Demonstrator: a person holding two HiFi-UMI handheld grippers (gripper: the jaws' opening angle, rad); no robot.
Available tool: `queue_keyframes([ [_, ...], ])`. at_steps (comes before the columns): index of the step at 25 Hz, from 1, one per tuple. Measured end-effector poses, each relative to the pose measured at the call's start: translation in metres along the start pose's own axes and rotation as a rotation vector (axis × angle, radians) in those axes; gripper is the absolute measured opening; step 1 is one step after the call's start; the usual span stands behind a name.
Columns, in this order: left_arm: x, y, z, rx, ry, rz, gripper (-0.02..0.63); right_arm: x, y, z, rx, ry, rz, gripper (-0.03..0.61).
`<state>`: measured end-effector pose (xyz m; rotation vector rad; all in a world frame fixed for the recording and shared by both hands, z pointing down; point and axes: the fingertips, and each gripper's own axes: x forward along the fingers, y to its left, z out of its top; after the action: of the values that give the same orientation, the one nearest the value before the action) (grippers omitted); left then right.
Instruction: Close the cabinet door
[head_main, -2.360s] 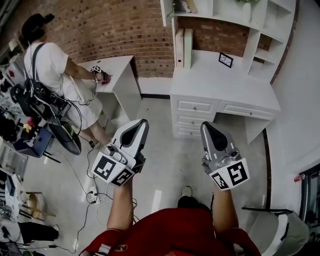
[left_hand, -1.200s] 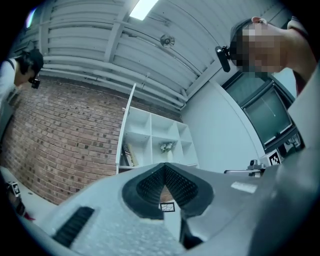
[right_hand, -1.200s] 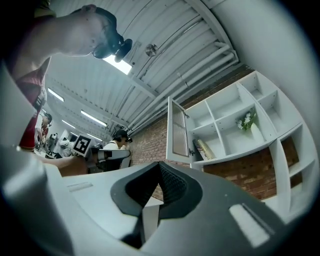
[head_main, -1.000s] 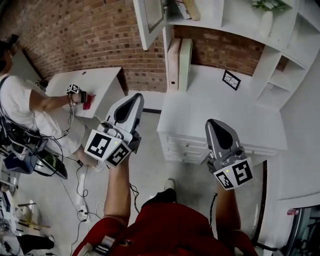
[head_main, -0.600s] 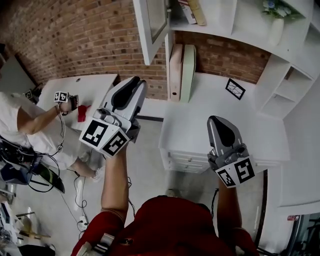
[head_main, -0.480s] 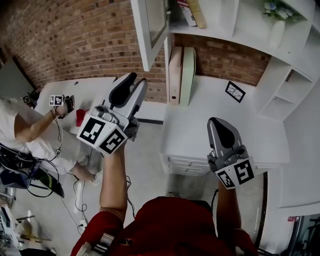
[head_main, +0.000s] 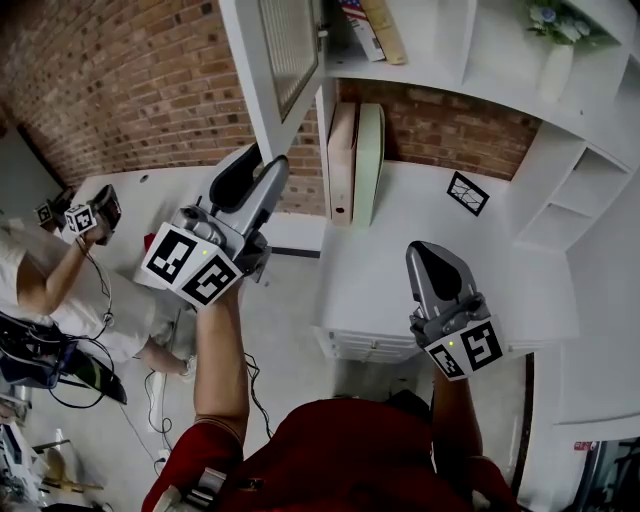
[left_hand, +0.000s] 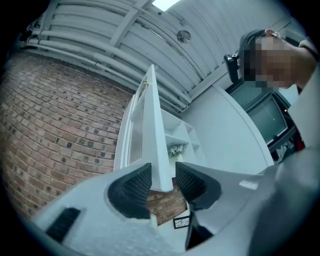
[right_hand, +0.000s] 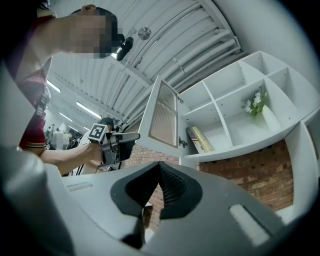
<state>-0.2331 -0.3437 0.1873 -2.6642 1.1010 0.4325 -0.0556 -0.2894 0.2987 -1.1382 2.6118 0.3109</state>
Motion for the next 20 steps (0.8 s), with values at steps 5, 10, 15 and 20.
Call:
queue_keyframes([
  [5, 0.007, 0.001, -0.001, 0.009, -0.001, 0.075, 0.129, -0.004, -0.021, 0.003, 0.003, -0.003, 0.039, 0.014],
  [10, 0.022, -0.011, -0.002, 0.047, -0.005, 0.138, 0.131, -0.008, -0.048, 0.008, 0.015, -0.020, 0.068, 0.014],
  [15, 0.036, -0.033, -0.004, 0.067, 0.000, 0.142, 0.146, -0.020, -0.061, 0.002, 0.032, -0.007, 0.068, 0.014],
  [20, 0.066, -0.056, -0.013, 0.100, 0.015, 0.136, 0.170, -0.035, -0.087, -0.003, 0.038, -0.004, 0.051, 0.014],
])
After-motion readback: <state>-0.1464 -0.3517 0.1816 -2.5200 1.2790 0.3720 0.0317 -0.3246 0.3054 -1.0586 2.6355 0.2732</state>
